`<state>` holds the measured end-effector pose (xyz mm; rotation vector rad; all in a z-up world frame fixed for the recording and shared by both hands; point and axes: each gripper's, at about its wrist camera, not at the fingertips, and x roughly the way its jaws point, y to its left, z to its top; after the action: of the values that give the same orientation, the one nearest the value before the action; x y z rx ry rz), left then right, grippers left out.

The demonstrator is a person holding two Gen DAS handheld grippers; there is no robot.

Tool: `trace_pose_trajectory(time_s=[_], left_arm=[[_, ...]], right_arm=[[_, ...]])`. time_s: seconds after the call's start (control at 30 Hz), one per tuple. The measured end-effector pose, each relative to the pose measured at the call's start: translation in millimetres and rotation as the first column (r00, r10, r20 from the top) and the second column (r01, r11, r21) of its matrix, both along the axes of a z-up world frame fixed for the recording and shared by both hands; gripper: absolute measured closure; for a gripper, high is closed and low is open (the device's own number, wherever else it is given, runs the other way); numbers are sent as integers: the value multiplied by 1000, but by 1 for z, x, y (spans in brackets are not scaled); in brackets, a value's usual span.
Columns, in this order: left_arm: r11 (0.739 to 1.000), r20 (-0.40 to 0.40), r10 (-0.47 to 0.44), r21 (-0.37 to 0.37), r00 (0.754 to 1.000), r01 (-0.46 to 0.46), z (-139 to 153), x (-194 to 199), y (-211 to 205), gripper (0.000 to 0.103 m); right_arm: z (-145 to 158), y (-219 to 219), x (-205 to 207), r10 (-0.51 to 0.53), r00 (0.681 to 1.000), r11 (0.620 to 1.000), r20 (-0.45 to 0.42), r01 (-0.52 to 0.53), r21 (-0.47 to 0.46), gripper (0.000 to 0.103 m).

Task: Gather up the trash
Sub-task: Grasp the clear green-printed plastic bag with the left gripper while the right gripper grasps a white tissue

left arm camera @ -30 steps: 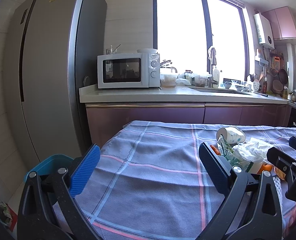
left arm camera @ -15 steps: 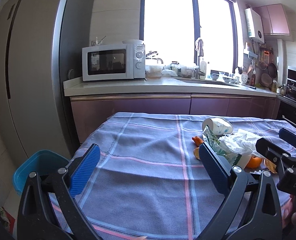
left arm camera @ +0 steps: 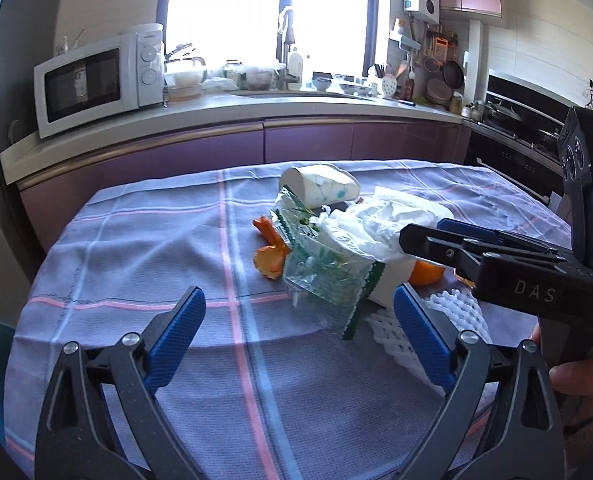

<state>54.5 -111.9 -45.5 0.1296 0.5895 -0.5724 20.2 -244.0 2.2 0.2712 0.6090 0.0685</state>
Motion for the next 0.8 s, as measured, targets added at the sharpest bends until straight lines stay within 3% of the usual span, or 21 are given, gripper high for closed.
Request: trace_pose_trajectory(time_s=[0.27, 0.43, 0.53, 0.63, 0.67, 0.7, 0.73, 0.8], left_arm=[[995, -180, -85, -66, 980, 74, -15, 34, -12, 56], [989, -243, -123, -112, 962, 98, -22, 46, -13, 92], [987, -245, -128, -124, 961, 100, -23, 47, -12, 100], [989, -229, -120, -115, 966, 95, -19, 42, -8, 98], [991, -216, -110, -101, 970, 90, -19, 41, -9, 91], [993, -209, -102, -85, 973, 86, -18, 39, -10, 59], [994, -194, -95, -72, 976, 82, -16, 37, -9, 44], [994, -169, -102, -54, 980, 94, -12, 33, -13, 43]], right_arm=[[-1, -3, -2, 56, 998, 997, 5, -56, 53, 87], [3, -3, -8, 77, 997, 995, 20, -78, 59, 91], [7, -5, -11, 74, 997, 995, 36, -76, 64, 93], [13, -12, -16, 67, 996, 993, 59, -72, 89, 93], [14, -14, -16, 60, 996, 994, 63, -65, 90, 93], [15, -16, -16, 54, 996, 994, 66, -60, 89, 93], [16, -18, -16, 50, 996, 994, 67, -56, 92, 93], [16, -21, -15, 41, 997, 993, 72, -49, 104, 93]])
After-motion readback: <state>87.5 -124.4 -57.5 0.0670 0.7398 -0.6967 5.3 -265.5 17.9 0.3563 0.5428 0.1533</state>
